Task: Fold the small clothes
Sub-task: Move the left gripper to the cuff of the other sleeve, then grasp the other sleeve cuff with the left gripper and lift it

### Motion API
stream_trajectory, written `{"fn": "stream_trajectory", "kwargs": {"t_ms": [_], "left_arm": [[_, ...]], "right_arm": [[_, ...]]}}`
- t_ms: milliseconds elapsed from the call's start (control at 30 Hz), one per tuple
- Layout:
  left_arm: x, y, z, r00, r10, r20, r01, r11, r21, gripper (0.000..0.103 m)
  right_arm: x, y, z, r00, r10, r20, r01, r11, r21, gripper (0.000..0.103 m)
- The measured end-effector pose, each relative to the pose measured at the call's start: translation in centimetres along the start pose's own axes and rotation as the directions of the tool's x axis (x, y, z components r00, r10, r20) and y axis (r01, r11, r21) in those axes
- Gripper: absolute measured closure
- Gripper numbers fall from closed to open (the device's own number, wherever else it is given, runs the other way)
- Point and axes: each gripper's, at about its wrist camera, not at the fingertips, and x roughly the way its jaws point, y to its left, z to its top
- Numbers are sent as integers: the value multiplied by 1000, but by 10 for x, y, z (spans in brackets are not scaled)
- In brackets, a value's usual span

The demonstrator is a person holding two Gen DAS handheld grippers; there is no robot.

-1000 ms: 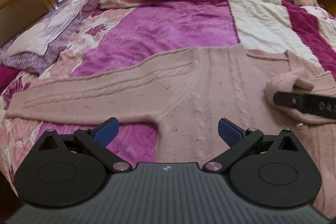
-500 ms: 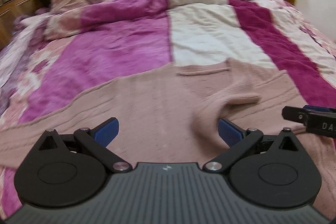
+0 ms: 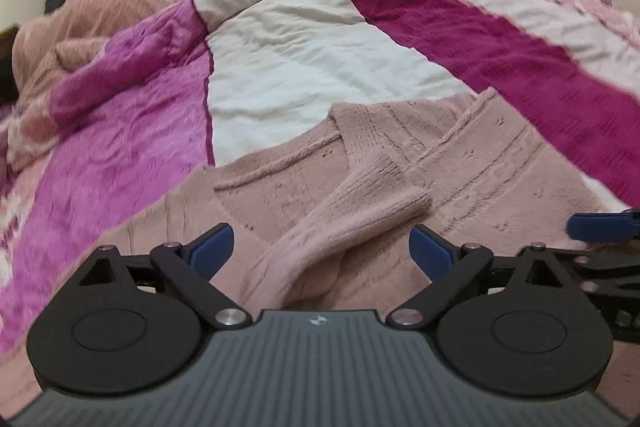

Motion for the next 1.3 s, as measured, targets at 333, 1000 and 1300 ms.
{"fn": "stream_trajectory", "kwargs": {"t_ms": [333,1000,1300], "left_arm": [[27,-22,0,1000,-7,9,6,998,56,40],[-58,109,-58,956,288,48,-241,870,-431,94],[-58,141,-140,972,204,-116,-234,811,-536,80]], "right_arm": [[5,0,-8,1000,-10,18,11,1000,-21,43],[4,3,-12,999,-22,28,23,999,-39,43],[6,7,-12,999,-37,23,38,998,-59,43]]}}
